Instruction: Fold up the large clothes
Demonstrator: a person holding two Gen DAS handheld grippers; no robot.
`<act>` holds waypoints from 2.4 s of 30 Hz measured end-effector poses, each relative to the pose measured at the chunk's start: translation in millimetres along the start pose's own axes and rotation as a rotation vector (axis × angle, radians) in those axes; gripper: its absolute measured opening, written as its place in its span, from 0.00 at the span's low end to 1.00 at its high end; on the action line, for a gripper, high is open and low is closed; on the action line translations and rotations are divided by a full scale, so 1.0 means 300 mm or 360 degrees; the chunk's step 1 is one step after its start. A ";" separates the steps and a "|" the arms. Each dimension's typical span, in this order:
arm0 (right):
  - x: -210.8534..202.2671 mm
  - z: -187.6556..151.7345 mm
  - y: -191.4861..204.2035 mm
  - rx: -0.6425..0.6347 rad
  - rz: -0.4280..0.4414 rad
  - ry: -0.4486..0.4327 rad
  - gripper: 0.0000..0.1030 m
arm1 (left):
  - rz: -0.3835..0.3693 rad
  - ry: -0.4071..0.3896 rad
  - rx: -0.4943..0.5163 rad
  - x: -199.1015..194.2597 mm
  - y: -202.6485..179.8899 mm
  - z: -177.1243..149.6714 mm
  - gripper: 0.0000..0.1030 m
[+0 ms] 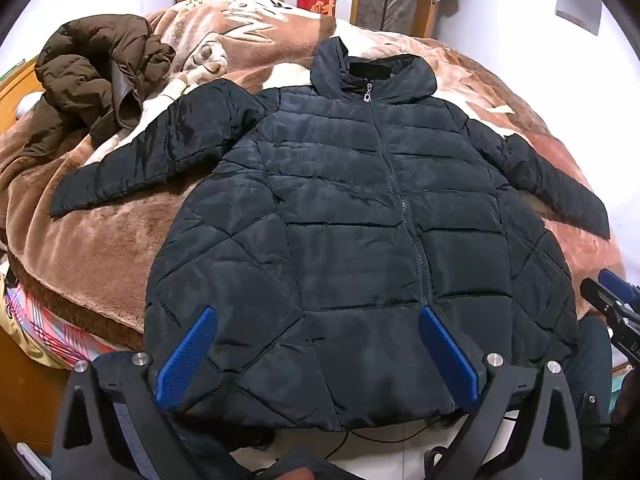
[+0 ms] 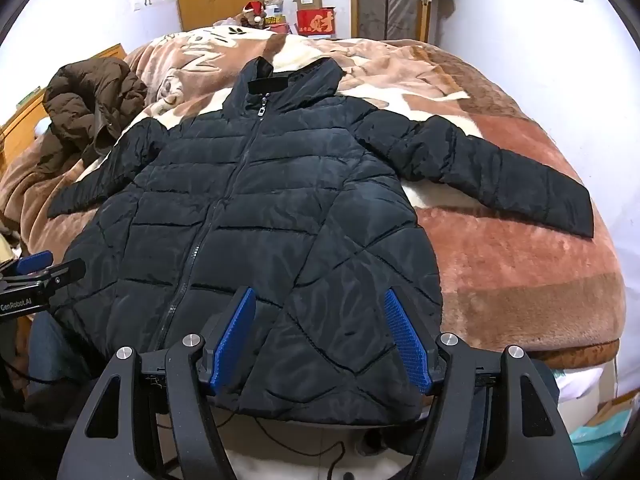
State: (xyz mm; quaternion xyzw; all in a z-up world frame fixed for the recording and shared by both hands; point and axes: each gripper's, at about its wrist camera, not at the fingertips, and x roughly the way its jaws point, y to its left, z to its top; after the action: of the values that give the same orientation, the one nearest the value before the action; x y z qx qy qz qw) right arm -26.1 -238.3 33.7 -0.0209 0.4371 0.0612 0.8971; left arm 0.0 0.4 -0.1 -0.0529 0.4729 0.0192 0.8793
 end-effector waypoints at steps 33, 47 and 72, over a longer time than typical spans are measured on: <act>0.003 0.001 0.006 -0.0006 0.0002 0.0011 0.65 | 0.0015 -0.0004 0.0010 -0.017 0.000 0.006 0.99; 0.005 0.002 0.008 -0.0004 0.0003 0.0016 0.65 | 0.0017 -0.0003 0.0010 -0.018 -0.001 0.007 0.99; 0.011 -0.003 0.008 -0.0007 0.0004 0.0016 0.65 | 0.0015 -0.0004 0.0011 -0.018 -0.005 0.006 0.99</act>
State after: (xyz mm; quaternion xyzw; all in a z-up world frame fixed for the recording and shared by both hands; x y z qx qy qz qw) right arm -24.9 -235.8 30.6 -0.0225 0.4415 0.0631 0.8948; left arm -1.4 -0.8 5.6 -0.0478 0.4721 0.0217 0.8800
